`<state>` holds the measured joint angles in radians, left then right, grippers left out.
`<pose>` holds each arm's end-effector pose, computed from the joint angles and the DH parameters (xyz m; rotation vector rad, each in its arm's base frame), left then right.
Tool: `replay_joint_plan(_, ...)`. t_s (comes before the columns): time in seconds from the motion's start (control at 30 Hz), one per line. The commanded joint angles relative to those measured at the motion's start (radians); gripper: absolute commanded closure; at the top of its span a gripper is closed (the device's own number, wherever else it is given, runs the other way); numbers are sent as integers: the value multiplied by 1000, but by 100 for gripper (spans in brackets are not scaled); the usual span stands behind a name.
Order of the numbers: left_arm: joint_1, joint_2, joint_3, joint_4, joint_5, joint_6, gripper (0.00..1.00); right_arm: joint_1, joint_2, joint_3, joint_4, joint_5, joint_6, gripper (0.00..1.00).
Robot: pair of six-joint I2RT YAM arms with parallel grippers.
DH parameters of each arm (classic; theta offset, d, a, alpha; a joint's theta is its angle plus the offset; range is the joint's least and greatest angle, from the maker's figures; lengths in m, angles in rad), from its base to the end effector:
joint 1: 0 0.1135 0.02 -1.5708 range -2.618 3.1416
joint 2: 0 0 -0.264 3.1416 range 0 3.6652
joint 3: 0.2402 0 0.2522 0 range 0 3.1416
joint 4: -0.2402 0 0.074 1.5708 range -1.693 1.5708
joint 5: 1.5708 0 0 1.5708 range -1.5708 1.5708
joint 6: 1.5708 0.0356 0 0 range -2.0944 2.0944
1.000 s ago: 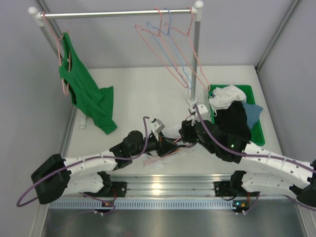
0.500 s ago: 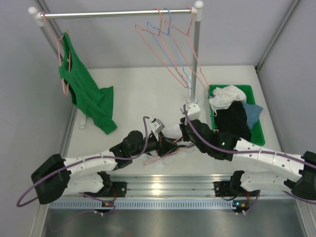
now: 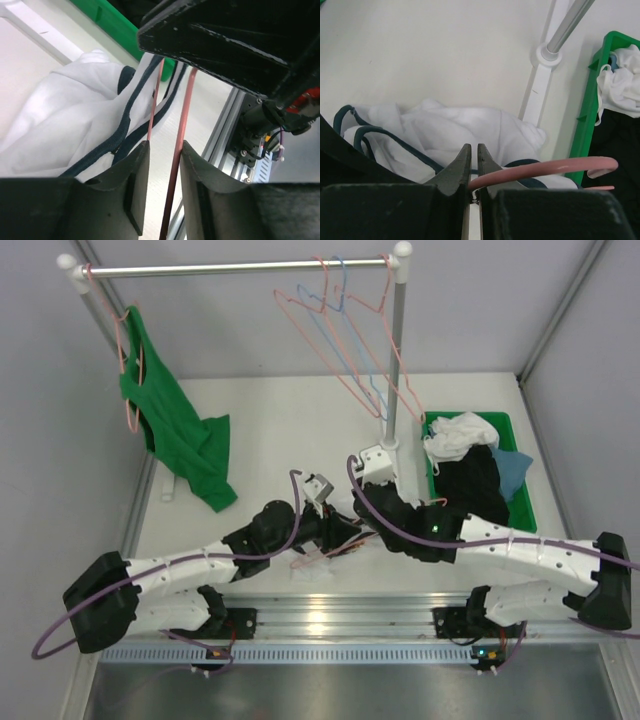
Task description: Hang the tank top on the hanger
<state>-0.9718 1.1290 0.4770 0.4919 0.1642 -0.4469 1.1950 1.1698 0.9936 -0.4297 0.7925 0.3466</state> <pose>0.1339 -0.2064 0.2338 0.6139 1.7782 -1.1579 0.1153 0.2233 0.3163 -0.4107 1.9413 0.1255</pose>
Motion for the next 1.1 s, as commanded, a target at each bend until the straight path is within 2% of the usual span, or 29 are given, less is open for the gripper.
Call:
replay_joint_plan(0.0,2,-11,48,-18,-66,-3,63,34,40,94,-63,115,31,100)
replay_joint_plan(0.2,2,-58,57,-75,-138,-9,57,40,54,109,-99,154,65,100)
replay_joint_plan(0.23,2,-64,58,-82,-146,-9,49,40,56,108,-101,154,69,100)
replay_joint_plan(0.27,2,-78,58,-94,-152,-9,47,40,57,109,-104,155,74,100)
replay_joint_plan(0.37,2,-100,69,-145,-166,0,48,38,60,115,-110,154,78,100)
replay_joint_plan(0.5,2,-152,78,-234,-255,-10,48,40,57,114,-115,149,88,100)
replay_joint_plan(0.77,2,-290,135,-597,-527,-42,47,40,57,119,-127,146,97,100)
replay_joint_plan(1.07,2,-127,311,-852,-534,-70,46,40,56,115,-136,134,109,100)
